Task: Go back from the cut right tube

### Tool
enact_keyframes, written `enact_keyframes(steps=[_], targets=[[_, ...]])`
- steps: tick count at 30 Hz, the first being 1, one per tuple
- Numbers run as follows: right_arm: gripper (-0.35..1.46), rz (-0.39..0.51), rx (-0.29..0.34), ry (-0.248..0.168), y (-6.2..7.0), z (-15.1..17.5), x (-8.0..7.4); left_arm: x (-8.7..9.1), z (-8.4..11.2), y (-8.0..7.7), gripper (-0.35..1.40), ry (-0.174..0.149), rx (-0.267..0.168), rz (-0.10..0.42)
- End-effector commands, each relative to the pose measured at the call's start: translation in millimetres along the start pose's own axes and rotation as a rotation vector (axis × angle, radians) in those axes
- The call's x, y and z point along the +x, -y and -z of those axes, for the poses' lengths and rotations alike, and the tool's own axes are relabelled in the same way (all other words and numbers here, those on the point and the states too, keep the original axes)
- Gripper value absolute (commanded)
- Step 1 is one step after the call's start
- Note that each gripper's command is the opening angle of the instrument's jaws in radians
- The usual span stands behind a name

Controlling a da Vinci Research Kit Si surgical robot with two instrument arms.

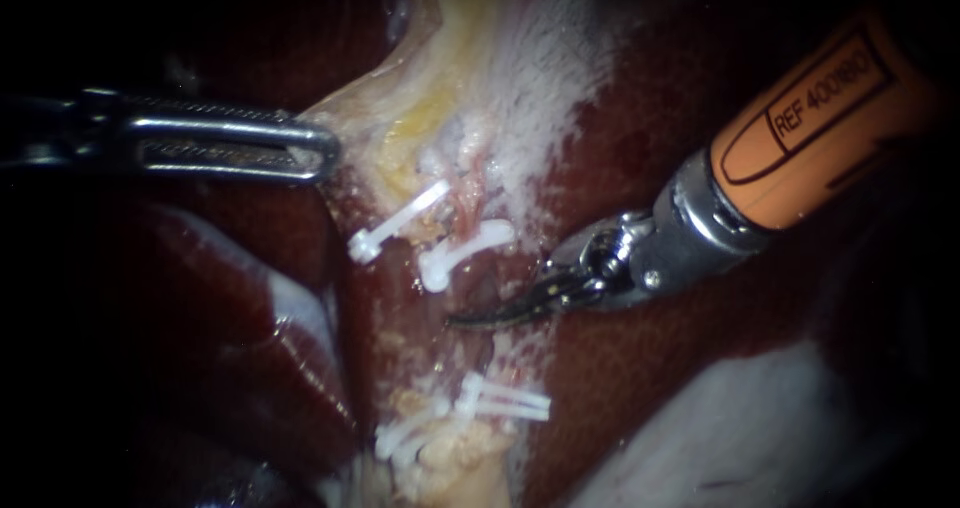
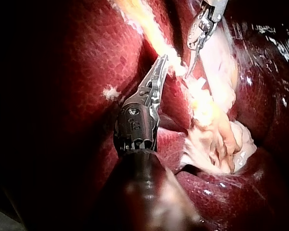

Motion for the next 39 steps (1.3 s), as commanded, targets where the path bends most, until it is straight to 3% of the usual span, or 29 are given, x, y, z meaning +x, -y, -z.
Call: enact_keyframes(steps=[1, 7, 9, 11, 18, 32, 39], targets=[[-0.35, 0.0, -0.002, -0.003, 0.0, 0.0, 0.0, 0.0, 0.0, 0.0, -0.27, 0.0, 0.0, 0.0], [-0.35, 0.028, -0.036, -0.051, -0.1, -0.1, -0.1, 0.0, 0.0, 0.0, -0.27, 0.0, 0.0, 0.0], [-0.18, 0.037, -0.057, -0.079, -0.1, -0.1, -0.1, 0.0, 0.0, 0.0, -0.27, 0.0, 0.0, 0.0], [0.14, 0.042, -0.058, -0.079, -0.1, -0.1, -0.1, 0.0, 0.0, 0.0, -0.27, 0.0, 0.0, 0.0], [0.47, 0.061, -0.058, -0.078, 0.0, 0.1, -0.4, 0.1, 0.1, 0.0, -0.27, 0.0, 0.0, -0.001], [0.76, 0.121, -0.065, -0.081, -0.1, 1.7, -2.1, 0.4, 0.2, -0.3, -0.27, 0.0, 0.001, -0.002], [1.03, 0.255, -0.142, -0.029, -0.5, 3.7, -4.1, 0.9, -0.1, -0.9, -0.27, 0.0, 0.002, -0.004]])
